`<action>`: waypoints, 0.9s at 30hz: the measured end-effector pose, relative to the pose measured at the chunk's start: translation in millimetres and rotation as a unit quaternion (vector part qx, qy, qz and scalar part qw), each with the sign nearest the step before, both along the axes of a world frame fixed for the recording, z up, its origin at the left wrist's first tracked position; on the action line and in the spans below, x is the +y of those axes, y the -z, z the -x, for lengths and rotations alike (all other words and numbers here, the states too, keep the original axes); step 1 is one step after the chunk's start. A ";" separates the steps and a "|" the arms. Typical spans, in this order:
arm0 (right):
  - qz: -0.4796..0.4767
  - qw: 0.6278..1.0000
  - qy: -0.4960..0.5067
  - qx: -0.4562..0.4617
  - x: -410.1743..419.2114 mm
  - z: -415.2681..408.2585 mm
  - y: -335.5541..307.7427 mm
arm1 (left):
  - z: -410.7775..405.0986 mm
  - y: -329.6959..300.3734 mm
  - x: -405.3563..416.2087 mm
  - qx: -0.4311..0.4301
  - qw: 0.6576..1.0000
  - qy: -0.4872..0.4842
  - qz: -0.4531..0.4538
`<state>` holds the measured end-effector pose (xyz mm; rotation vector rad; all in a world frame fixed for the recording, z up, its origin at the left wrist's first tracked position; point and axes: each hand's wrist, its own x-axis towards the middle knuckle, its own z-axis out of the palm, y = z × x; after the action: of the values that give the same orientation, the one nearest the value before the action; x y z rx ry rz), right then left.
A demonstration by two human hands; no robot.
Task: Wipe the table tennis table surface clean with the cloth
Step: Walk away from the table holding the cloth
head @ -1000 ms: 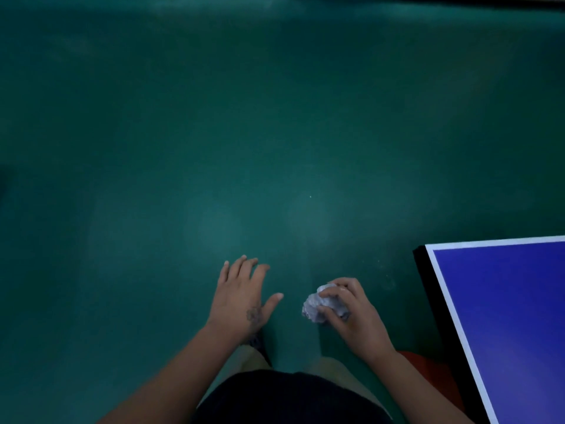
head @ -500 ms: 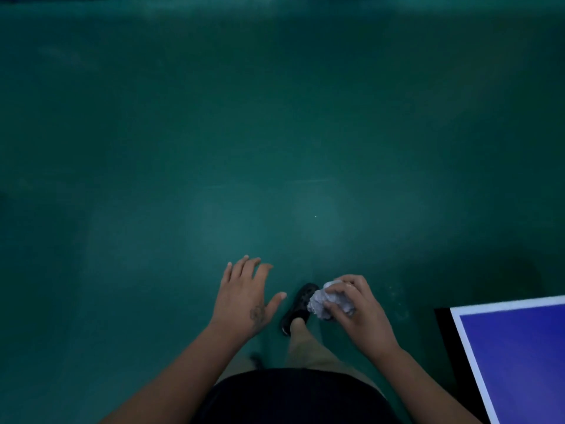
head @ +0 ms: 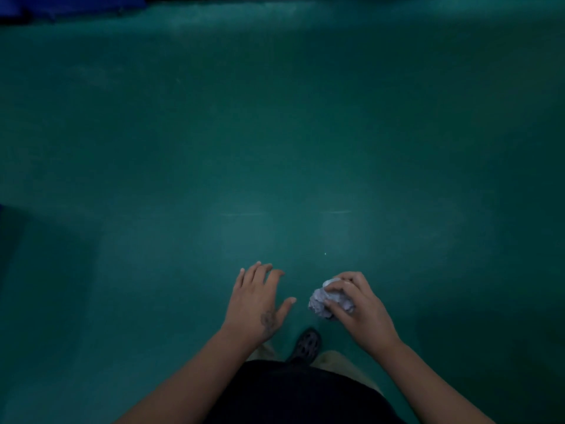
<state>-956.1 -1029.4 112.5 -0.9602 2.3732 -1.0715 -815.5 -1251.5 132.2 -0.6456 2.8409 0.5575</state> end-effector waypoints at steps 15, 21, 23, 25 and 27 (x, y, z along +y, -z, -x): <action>-0.013 1.000 0.024 0.000 -161.6 191.6 -0.8 | 189.6 20.7 -175.8 0.033 0.999 0.011 -0.042; -0.009 0.999 0.028 0.012 -243.7 266.3 -15.8 | 265.4 16.6 -264.3 0.069 0.997 0.026 -0.032; -0.011 0.999 0.040 0.011 -266.4 289.7 -17.9 | 288.1 15.3 -286.9 0.066 0.997 0.029 -0.027; -0.009 0.999 0.045 0.008 -286.2 312.0 -18.7 | 311.2 13.4 -305.9 0.069 0.997 0.028 -0.020; -0.004 0.999 0.039 0.012 -305.6 336.7 -17.7 | 338.6 10.6 -324.4 0.071 0.997 0.028 -0.016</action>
<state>-1292.8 -1335.0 130.2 -0.8889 2.4505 -1.0832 -1154.1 -1575.9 121.5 -0.5397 2.9636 0.6642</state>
